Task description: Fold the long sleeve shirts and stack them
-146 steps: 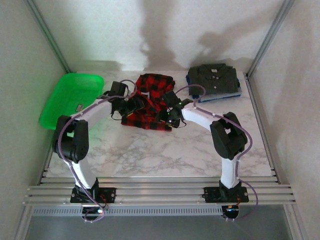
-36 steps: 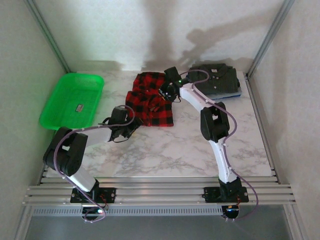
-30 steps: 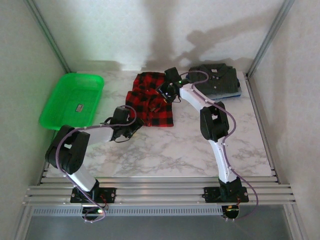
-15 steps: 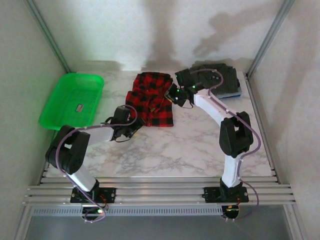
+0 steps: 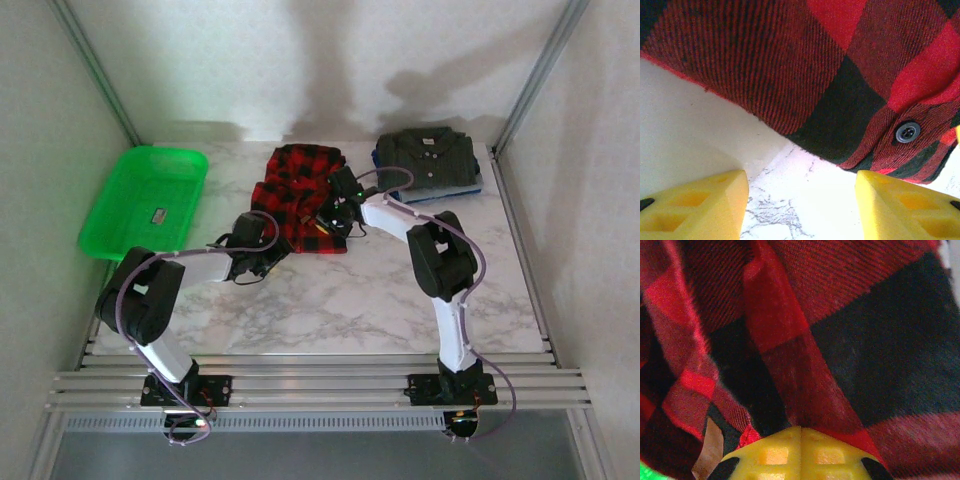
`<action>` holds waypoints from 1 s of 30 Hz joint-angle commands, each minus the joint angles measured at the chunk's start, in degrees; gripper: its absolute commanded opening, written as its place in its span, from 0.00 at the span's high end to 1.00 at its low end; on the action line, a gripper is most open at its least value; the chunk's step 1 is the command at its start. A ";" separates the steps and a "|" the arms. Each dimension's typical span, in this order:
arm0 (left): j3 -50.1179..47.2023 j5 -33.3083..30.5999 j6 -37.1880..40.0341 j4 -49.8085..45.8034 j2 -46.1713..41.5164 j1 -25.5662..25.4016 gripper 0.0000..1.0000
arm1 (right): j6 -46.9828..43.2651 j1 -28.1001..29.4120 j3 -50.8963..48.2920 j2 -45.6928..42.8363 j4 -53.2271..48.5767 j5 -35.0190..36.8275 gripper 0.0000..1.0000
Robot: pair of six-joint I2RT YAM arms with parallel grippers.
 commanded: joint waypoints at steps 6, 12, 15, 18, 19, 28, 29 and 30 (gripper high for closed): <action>2.30 -3.01 0.88 -3.46 3.72 -0.59 0.41 | 1.21 0.28 10.72 6.67 -0.74 -0.42 1.00; 2.79 -2.71 0.72 -3.32 4.43 -0.92 0.40 | 1.95 0.08 16.95 9.87 -0.72 -0.29 0.96; 3.19 -2.57 0.97 -3.32 4.55 -1.23 0.40 | 2.39 -0.22 20.03 11.87 -0.29 -0.35 0.93; 3.28 -2.47 1.06 -3.10 4.33 -1.56 0.40 | 3.85 -0.86 21.12 12.81 2.47 0.02 0.85; 3.28 -2.48 1.03 -3.06 4.22 -1.58 0.40 | 4.54 -1.12 21.36 13.11 3.91 0.20 0.84; 4.15 -2.72 2.40 -5.28 -0.02 -2.89 0.38 | 6.11 -2.76 28.00 16.40 5.75 0.00 0.66; 4.24 -2.95 2.50 -5.79 -0.97 -2.96 0.37 | 5.53 -2.89 28.45 16.23 4.67 0.12 0.63; 4.48 -2.96 2.51 -6.48 -2.33 -2.94 0.37 | 5.05 -3.00 28.68 15.88 3.56 0.20 0.61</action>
